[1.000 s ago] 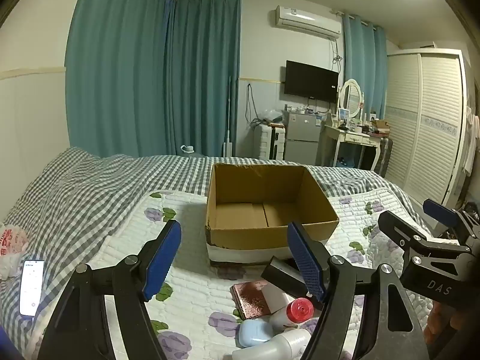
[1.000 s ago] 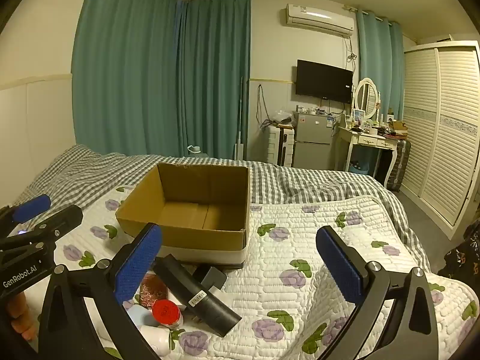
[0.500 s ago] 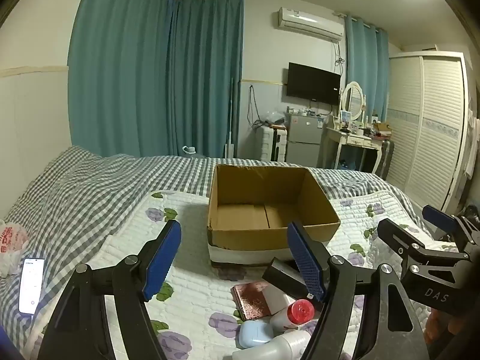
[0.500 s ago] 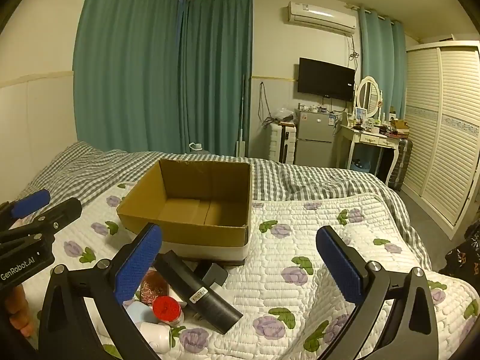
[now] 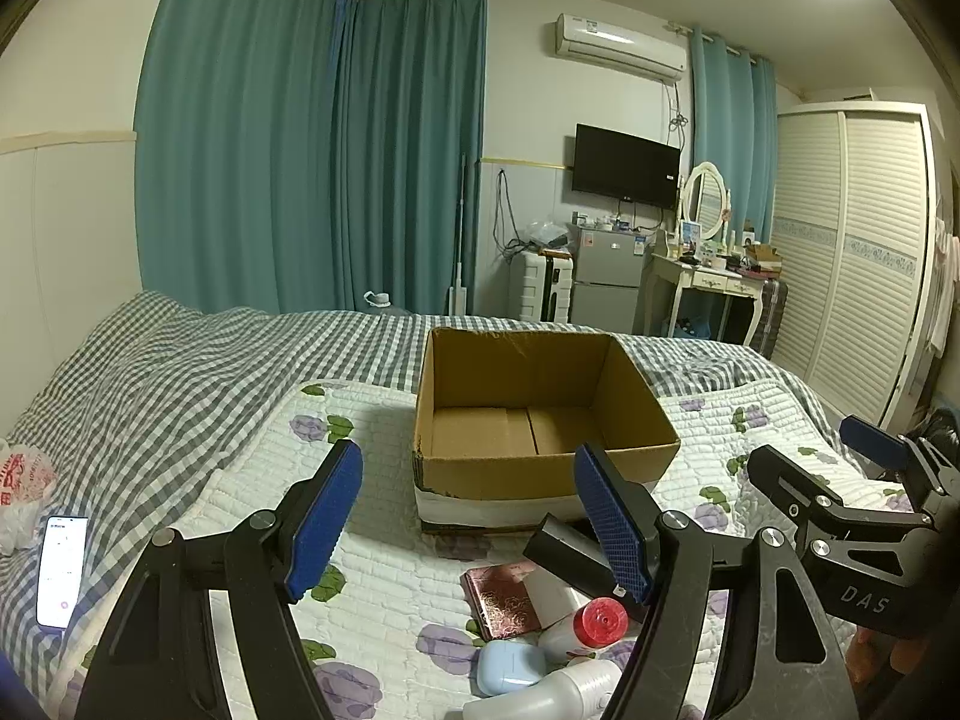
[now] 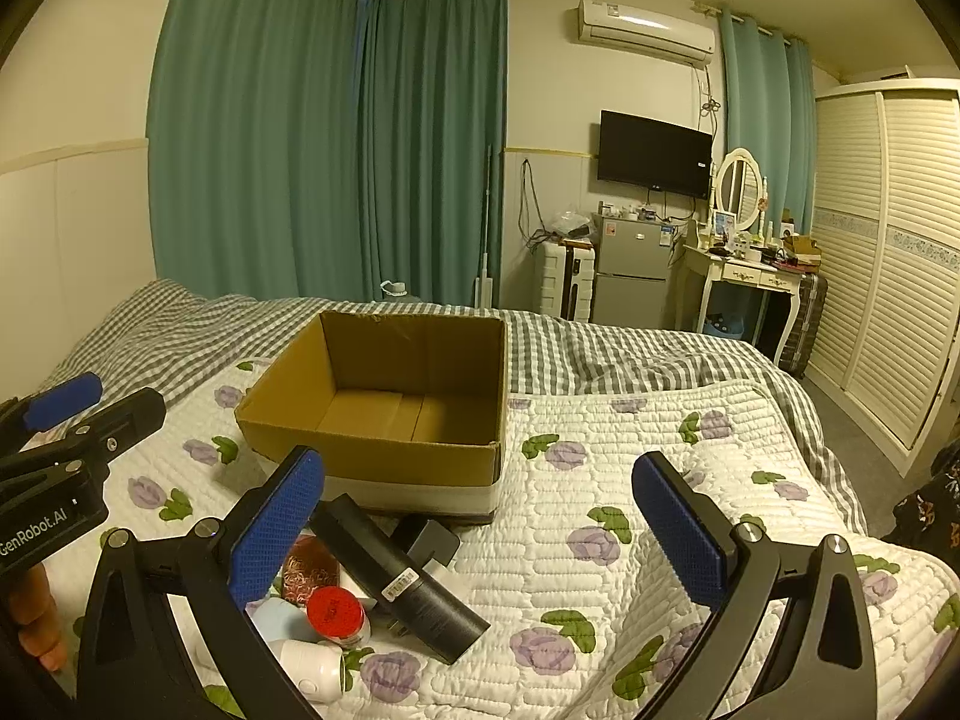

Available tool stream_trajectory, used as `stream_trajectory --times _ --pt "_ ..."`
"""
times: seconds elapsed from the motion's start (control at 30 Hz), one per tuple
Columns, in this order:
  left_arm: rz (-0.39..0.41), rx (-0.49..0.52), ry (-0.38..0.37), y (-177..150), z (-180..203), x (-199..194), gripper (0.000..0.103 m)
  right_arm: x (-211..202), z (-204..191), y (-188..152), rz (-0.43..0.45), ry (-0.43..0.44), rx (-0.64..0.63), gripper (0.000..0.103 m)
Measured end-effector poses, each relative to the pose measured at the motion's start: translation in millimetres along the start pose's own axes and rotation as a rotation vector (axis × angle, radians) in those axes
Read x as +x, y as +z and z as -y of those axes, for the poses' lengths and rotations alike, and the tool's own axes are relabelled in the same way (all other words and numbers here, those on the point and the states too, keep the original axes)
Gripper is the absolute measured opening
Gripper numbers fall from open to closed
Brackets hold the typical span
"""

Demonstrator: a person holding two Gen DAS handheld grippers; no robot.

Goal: Organize rigid objects

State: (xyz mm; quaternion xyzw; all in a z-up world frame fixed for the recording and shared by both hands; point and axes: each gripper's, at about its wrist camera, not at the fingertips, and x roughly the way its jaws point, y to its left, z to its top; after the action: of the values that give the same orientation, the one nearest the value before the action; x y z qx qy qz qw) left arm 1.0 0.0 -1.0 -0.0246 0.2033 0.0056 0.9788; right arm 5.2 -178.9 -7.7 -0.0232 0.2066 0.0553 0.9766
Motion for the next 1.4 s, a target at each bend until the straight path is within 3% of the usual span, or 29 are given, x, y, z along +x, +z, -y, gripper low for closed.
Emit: stream_trajectory --times 1.4 --pt "0.003 0.000 0.002 0.1 -0.8 -0.9 0.076 -0.5 -2.3 -2.4 0.000 0.001 -0.006 0.103"
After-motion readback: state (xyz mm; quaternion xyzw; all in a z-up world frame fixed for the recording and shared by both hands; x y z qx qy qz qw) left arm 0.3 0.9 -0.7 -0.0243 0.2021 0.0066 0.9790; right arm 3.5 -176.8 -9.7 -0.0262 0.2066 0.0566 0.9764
